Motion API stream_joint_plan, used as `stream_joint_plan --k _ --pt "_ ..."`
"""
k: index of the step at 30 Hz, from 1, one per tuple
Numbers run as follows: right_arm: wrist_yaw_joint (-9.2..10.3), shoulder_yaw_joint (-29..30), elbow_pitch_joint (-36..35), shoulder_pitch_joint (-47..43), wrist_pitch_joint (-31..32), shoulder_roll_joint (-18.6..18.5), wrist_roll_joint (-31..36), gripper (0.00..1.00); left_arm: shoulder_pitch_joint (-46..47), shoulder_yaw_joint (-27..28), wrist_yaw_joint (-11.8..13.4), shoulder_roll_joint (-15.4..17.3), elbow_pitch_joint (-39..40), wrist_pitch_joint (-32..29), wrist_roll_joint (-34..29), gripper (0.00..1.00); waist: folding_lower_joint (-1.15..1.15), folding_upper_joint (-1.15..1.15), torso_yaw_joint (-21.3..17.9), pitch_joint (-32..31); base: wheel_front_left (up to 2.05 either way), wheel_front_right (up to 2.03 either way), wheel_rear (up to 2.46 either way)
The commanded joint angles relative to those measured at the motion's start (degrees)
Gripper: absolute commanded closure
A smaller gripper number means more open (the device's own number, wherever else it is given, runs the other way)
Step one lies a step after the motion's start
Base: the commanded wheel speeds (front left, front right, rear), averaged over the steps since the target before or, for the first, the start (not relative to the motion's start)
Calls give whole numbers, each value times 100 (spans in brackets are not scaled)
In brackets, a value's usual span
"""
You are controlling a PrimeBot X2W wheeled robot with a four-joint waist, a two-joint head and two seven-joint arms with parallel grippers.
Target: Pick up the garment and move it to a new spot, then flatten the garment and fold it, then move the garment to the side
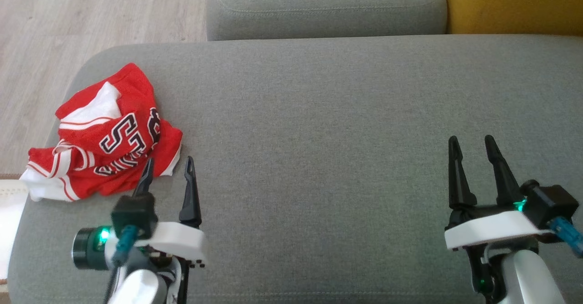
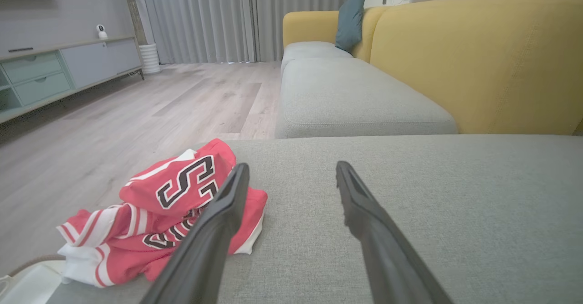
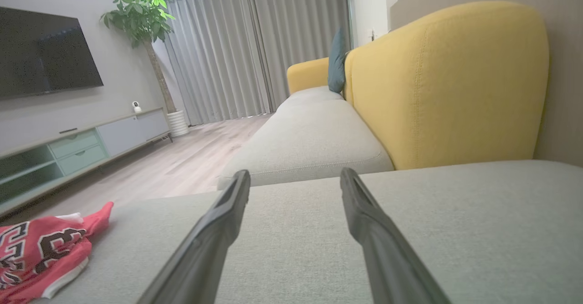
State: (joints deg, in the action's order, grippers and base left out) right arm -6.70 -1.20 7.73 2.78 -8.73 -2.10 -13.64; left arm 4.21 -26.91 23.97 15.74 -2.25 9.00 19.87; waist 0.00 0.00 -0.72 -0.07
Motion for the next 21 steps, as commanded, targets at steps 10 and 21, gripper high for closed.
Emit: stream_joint_plan --k 10,21 --pt "-63 -211 -217 181 -279 -66 612 0 556 -513 782 416 300 254 -642 0 0 0 -58 -22 0 0 0" --pt "-72 -246 536 184 -465 -72 -93 0 250 -288 782 231 562 439 -574 0 0 0 -25 -66 0 0 0"
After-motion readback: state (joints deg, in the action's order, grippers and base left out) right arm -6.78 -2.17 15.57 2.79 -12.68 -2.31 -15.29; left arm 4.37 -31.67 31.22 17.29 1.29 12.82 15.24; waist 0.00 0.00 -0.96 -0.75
